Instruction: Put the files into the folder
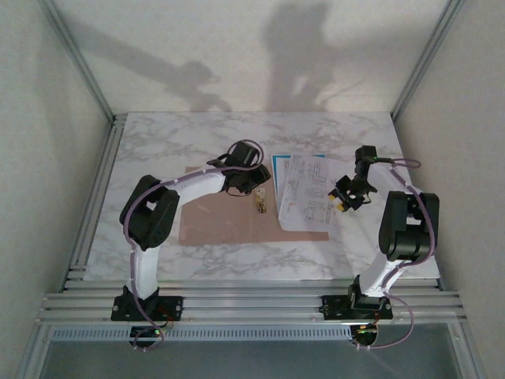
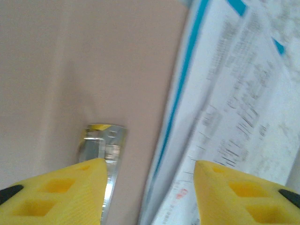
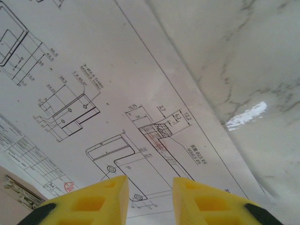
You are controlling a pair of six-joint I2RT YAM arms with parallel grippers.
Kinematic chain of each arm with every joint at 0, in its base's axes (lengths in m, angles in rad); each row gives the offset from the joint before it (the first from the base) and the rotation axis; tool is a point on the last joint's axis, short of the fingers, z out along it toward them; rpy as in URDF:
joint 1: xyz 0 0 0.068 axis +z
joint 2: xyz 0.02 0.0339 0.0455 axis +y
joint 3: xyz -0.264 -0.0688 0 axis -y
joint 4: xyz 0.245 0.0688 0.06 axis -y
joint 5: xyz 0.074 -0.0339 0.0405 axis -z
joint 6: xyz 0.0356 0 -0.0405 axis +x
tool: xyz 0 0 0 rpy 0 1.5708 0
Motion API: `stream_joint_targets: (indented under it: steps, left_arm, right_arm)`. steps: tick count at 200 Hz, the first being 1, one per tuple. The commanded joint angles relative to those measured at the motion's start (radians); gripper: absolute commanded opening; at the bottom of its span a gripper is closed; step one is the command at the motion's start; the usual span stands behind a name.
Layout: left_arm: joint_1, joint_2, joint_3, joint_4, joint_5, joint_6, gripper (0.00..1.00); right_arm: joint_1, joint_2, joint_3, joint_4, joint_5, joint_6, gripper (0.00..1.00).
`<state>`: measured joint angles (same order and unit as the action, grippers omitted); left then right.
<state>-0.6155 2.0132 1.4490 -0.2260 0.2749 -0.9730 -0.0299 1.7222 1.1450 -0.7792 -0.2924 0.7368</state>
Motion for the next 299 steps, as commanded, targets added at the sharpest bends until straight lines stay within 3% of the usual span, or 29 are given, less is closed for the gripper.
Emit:
stream_joint_targets:
  steps: [1,43,78,135,265,299]
  left_arm:
    - [-0.048,0.063,0.118,-0.022,0.068,0.125,0.49]
    - [-0.093,0.2,0.277,-0.075,0.126,0.204,0.46]
    - [-0.105,0.265,0.351,-0.143,0.104,0.252,0.46]
    - [-0.114,0.28,0.333,-0.174,0.045,0.278,0.47]
    - [-0.13,0.302,0.317,-0.152,0.093,0.292,0.42]
    - [-0.131,0.299,0.318,-0.146,0.1,0.289,0.34]
  right_arm:
    - [0.005,0.036,0.012,0.006,-0.022,-0.002,0.28]
    - [0.007,0.087,0.03,-0.008,0.014,-0.014,0.27]
    - [0.007,0.123,0.027,-0.009,0.039,-0.017,0.27]
    - [0.007,0.153,0.013,-0.009,0.05,-0.023,0.27]
    - [0.012,0.174,0.007,0.006,0.032,-0.015,0.27]
    - [0.013,0.178,0.007,0.006,0.032,-0.014,0.27]
